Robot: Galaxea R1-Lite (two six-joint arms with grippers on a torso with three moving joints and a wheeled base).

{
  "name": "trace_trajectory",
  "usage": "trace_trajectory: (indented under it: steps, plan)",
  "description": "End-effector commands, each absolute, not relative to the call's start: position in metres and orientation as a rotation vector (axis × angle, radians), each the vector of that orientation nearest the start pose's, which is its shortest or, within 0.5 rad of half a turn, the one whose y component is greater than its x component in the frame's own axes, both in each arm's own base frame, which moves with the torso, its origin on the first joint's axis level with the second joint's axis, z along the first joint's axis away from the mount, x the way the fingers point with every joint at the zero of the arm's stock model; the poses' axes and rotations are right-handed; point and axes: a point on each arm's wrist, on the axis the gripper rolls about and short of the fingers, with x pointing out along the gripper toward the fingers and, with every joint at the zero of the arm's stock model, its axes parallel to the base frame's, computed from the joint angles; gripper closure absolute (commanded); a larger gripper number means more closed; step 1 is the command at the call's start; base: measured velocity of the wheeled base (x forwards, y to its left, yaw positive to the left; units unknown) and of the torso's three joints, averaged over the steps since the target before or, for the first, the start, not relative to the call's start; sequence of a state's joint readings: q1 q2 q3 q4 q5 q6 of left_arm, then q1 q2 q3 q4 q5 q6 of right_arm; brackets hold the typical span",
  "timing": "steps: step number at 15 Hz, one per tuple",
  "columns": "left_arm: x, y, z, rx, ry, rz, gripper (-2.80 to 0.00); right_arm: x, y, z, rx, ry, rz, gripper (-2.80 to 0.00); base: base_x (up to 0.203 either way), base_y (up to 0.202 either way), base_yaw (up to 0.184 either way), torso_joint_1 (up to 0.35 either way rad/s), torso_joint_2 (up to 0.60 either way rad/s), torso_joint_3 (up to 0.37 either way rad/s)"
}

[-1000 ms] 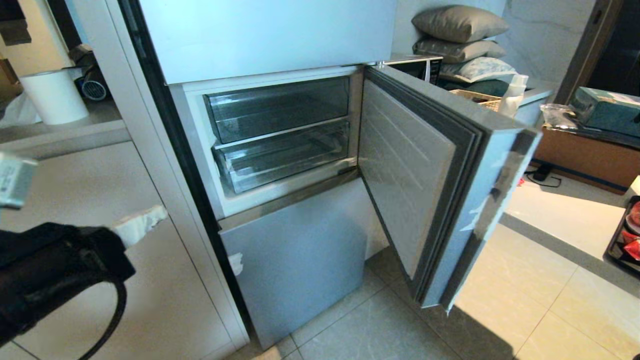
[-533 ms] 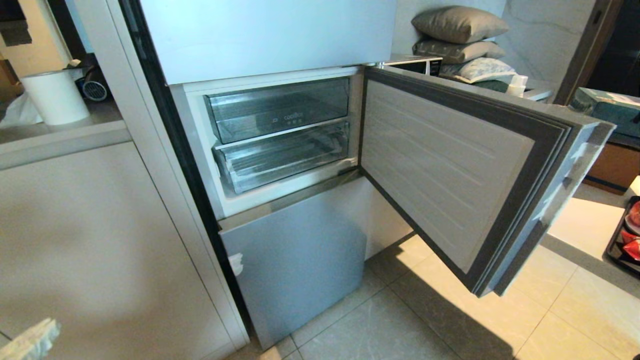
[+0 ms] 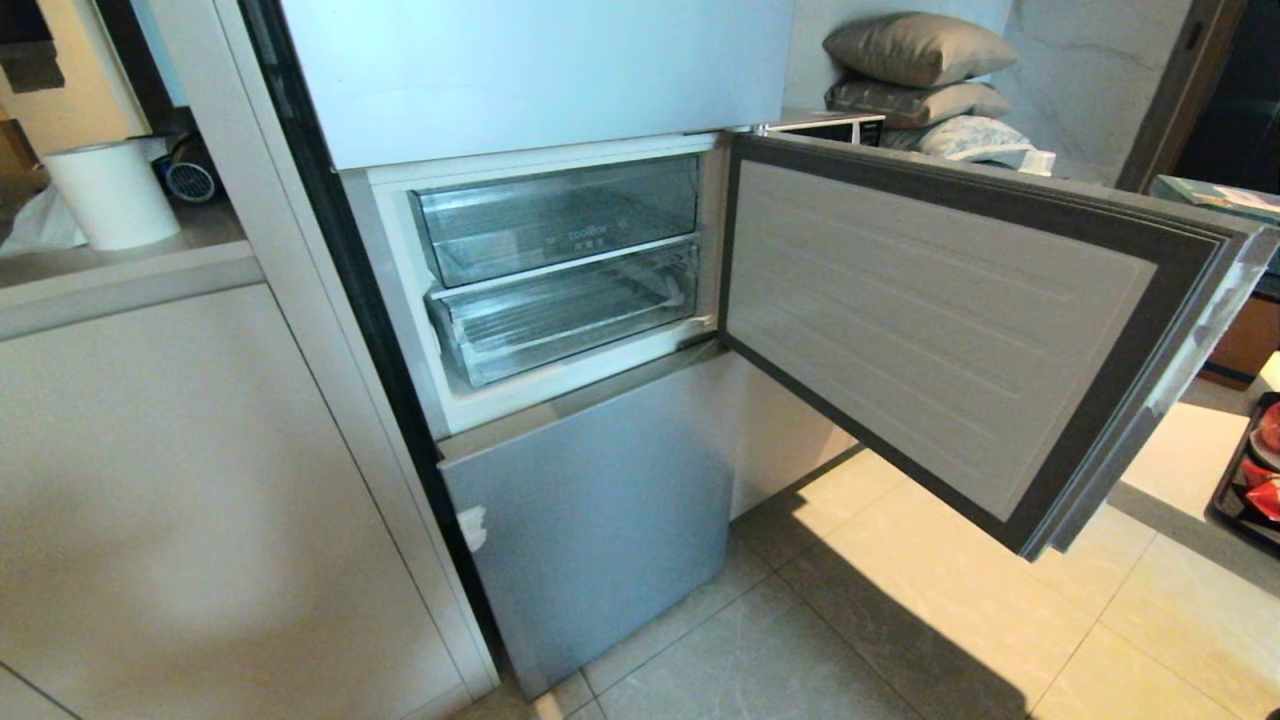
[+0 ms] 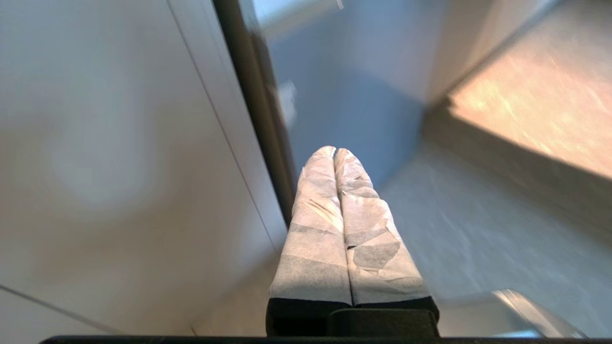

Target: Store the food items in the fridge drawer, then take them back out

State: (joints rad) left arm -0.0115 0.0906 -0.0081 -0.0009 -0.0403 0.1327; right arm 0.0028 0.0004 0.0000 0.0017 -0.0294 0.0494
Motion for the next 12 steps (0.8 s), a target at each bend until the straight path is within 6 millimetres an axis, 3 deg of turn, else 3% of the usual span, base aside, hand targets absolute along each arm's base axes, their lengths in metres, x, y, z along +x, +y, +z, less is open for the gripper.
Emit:
trace_trajectory:
  steps: [1, 6, 12]
  plan:
    - [-0.0227, -0.0007, 0.0754, 0.146, -0.003, -0.034, 0.0, -0.0227, -0.0007, 0.0754, 0.051, 0.002, -0.026, 0.0, 0.0, 0.0, 0.0, 0.0, 0.0, 0.0]
    - [-0.0226, 0.0001, 0.0757, -0.002, -0.003, -0.001, 0.0, -0.0227, -0.0007, 0.0754, 0.051, 0.002, -0.026, 0.0, 0.0, 0.0, 0.0, 0.0, 0.0, 0.0]
    - [-0.0226, 0.0001, 0.0758, -0.005, -0.003, 0.0, 0.0, -0.0227, -0.0008, 0.0754, 0.051, 0.002, -0.028, 0.0, 0.0, 0.0, 0.0, 0.0, 0.0, 0.0]
